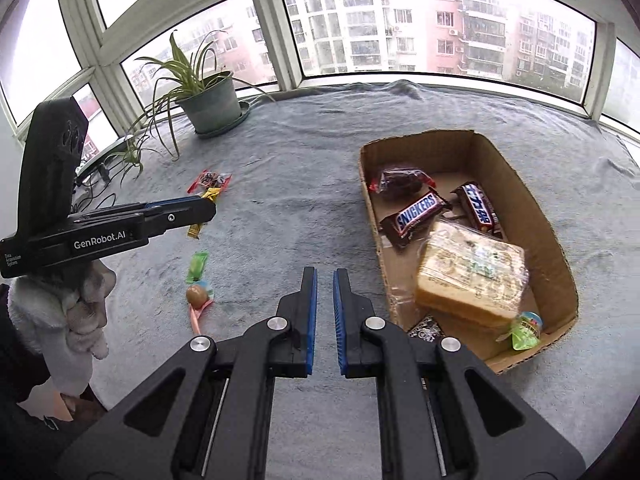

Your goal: Organize snacks

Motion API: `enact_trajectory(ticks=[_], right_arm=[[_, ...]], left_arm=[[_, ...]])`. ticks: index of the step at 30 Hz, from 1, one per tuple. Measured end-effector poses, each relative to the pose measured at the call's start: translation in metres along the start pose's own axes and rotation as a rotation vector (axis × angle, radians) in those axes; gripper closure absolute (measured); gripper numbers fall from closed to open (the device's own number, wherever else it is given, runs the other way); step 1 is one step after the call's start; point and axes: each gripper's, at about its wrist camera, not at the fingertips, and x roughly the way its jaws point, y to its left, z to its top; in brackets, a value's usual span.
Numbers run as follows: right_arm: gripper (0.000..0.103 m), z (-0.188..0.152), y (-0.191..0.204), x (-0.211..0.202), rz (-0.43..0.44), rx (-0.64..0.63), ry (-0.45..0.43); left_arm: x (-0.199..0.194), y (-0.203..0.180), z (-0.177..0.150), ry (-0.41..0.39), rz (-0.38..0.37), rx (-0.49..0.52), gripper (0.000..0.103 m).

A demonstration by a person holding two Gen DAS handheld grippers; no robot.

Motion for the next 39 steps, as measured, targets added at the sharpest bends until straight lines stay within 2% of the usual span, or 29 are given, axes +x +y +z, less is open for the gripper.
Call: enact_trajectory(ticks=[13,22,24,25,26,27,29,35,39], right_arm=[[0.095,-0.021,-0.040,-0.016,-0.072,0.082,-0.006],[0.094,-0.029,-0.052,-0.019,-0.096,0.115,0.001],[0.092,-0.030,-0.052,-0.019,-0.106,0.116,0.003],[0.084,-0.030,-0.053,-0.019,-0.107,0.119,0.004],[0.067,-0.031,-0.052,-0.020,-0.108,0.122,-0.001],[0.049,-0.031,-0.052,-0.022,-0.112,0.125,-0.012],[0.039,-0.031,-0.050,-0.025,-0.111,0.128,-0.039],[0.032,-0.027,-0.044,-0.019,-0.072,0.153,-0.057],[0.031,-0.025,-0.034,-0.013,-0.045,0.169,-0.077]], left_arm=[[0.062,-0.094,0.031,0.041,-0.088,0.147,0.083],[0.082,-0.125,0.031,0.077,-0.113,0.173,0.083],[0.084,-0.128,0.031,0.087,-0.108,0.174,0.074],[0.085,-0.129,0.031,0.091,-0.113,0.172,0.066],[0.084,-0.129,0.031,0.090,-0.114,0.173,0.058],[0.082,-0.130,0.031,0.085,-0.111,0.175,0.057],[0.079,-0.129,0.031,0.081,-0.106,0.179,0.056],[0.064,-0.111,0.033,0.063,-0.091,0.150,0.056],[0.048,-0.089,0.035,0.045,-0.072,0.133,0.056]])
